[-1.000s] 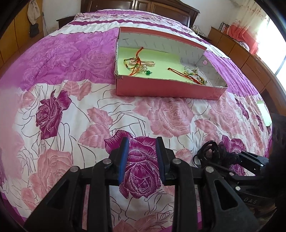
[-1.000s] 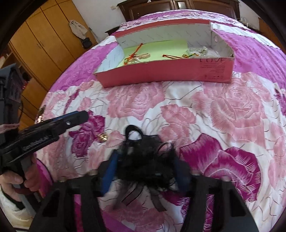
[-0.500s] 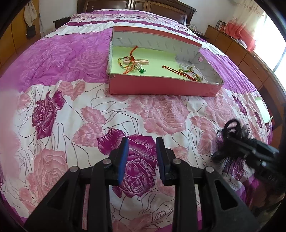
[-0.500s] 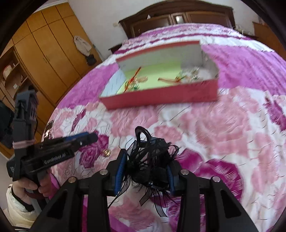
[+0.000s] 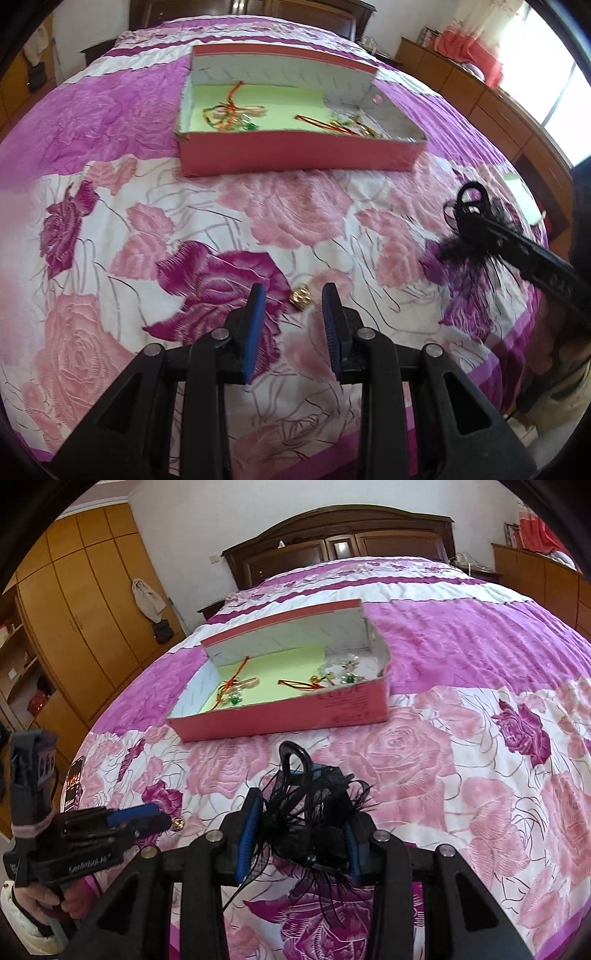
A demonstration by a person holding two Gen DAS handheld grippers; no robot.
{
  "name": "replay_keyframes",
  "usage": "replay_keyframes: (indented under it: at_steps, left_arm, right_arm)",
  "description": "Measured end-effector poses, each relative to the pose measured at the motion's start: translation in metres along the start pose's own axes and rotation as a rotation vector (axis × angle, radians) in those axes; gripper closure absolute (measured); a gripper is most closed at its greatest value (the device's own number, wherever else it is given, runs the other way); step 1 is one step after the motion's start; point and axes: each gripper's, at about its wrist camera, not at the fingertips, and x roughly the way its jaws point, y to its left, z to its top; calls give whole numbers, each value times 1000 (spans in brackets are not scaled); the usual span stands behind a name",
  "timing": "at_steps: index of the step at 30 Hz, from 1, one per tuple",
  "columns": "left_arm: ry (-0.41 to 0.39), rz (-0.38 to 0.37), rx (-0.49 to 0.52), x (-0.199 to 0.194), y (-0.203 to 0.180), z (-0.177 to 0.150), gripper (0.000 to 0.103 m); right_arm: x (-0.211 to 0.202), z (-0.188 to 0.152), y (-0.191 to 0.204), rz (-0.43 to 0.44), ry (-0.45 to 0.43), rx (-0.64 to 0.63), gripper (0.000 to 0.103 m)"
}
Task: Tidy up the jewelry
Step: 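Grasp the black feather hair clip with the right gripper while the left grasps the gold charm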
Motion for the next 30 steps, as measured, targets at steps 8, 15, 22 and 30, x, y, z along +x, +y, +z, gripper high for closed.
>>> replay_keyframes:
  at_steps: [8,15,22,30]
  left_arm:
    - [17,7,63,11,-11,-5,81]
    - [15,24,50,21,-7,-4,91]
    - [14,17,30,20,-4,0,97]
    - [-48,0,6,0,-6,11,97]
  right_arm:
    - [3,-5,-7,9,5,22,61]
    - [6,-6,-9,19,14,31,61]
    - [4,-4,-6,23,15,27,61]
    - [-6,3,8,23,-23,-20,61]
